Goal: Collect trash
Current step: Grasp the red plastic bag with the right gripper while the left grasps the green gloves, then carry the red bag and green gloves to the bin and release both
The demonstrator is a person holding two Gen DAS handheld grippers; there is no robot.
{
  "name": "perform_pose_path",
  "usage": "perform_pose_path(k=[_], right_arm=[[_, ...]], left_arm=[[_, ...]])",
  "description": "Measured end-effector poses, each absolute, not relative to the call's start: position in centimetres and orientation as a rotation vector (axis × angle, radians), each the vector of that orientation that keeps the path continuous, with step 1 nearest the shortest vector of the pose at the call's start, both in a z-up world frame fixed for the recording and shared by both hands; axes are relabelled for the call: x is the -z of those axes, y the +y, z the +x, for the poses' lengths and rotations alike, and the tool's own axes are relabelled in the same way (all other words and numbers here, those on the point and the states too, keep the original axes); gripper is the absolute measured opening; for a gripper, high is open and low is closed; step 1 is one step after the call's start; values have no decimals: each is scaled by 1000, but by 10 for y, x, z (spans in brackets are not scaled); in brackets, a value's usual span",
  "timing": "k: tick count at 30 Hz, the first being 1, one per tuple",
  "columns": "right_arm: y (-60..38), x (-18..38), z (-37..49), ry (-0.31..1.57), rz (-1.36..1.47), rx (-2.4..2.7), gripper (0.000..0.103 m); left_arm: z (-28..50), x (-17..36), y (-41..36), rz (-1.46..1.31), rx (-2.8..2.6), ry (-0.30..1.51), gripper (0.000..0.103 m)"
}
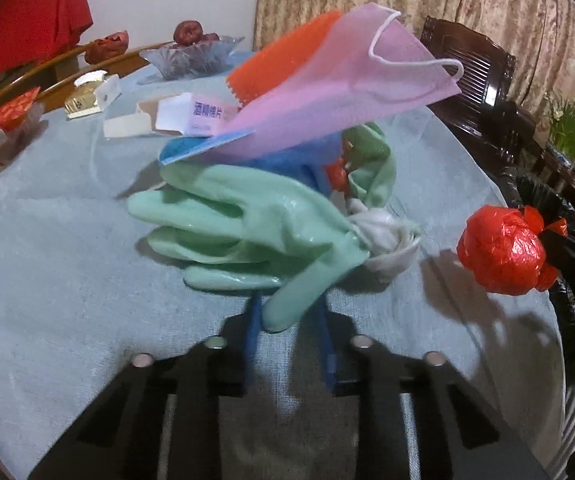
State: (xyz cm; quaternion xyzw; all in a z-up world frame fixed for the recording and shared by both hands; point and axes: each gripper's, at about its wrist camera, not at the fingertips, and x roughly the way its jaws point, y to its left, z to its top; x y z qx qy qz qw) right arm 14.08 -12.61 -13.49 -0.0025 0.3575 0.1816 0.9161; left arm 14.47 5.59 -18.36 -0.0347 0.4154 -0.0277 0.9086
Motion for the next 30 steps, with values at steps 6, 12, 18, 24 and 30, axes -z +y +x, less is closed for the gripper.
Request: perform_pose_path(k=[6, 12, 18, 24, 30], right_arm=[[-128, 130, 140, 722, 2, -374, 8], [-133, 116, 134, 687, 6, -373, 8], [-147, 98, 125, 647, 25, -356, 8], [-170, 82, 117, 613, 33, -315, 8], [-192, 73, 112, 589, 46, -265, 8]], left_arm=[[136, 168, 58, -80, 48, 819, 12], [119, 139, 54, -84, 73, 771, 10], [104, 113, 42, -96, 138, 731, 9], [102, 91, 23, -116, 216, 692, 9], [109, 77, 1, -127, 296, 673, 9]])
